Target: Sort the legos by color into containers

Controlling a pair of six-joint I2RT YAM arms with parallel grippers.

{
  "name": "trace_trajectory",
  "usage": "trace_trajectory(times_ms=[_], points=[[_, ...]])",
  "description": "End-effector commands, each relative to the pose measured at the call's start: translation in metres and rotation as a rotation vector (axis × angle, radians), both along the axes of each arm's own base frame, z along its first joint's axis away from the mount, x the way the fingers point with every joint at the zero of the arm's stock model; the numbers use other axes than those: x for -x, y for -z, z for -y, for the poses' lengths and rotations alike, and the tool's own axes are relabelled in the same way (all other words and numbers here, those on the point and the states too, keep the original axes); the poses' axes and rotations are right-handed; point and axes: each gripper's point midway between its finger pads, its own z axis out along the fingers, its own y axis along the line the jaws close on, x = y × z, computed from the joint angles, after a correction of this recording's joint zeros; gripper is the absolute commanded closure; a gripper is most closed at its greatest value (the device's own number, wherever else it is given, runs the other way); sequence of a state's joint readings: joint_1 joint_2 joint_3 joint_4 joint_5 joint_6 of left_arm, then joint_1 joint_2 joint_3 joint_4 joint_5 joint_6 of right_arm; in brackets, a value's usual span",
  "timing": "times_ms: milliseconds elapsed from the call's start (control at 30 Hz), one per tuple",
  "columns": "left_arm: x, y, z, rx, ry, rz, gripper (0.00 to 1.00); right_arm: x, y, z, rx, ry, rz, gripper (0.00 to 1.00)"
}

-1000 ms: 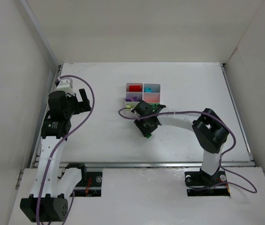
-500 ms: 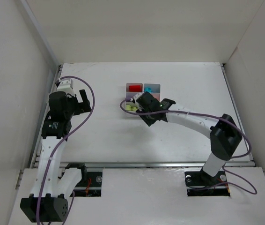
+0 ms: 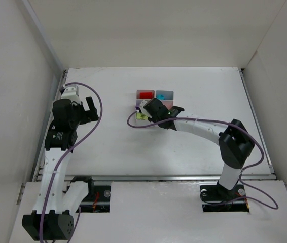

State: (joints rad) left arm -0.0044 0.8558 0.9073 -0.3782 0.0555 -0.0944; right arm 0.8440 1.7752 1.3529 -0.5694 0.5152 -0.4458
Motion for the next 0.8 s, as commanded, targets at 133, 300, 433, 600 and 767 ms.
trace_trajectory(times_ms=[133,300,433,600,767], points=[[-0.002,-0.012,0.000,0.005,0.002,0.061,0.00,-0.031,-0.023,-0.012,0.045,-0.023,0.130,1.00],[-0.002,-0.012,0.000,0.005,0.002,0.061,0.00,-0.035,-0.020,-0.014,0.057,-0.024,0.135,1.00],[-0.002,-0.012,0.000,0.005,0.002,0.061,0.00,-0.035,-0.012,-0.019,0.054,-0.039,0.113,1.00],[-0.002,-0.012,0.000,0.005,0.002,0.061,0.00,-0.032,-0.007,-0.024,0.053,-0.056,0.100,1.00],[-0.002,-0.012,-0.002,0.004,-0.008,0.061,0.00,-0.023,0.001,-0.033,0.021,-0.084,0.055,1.00]])
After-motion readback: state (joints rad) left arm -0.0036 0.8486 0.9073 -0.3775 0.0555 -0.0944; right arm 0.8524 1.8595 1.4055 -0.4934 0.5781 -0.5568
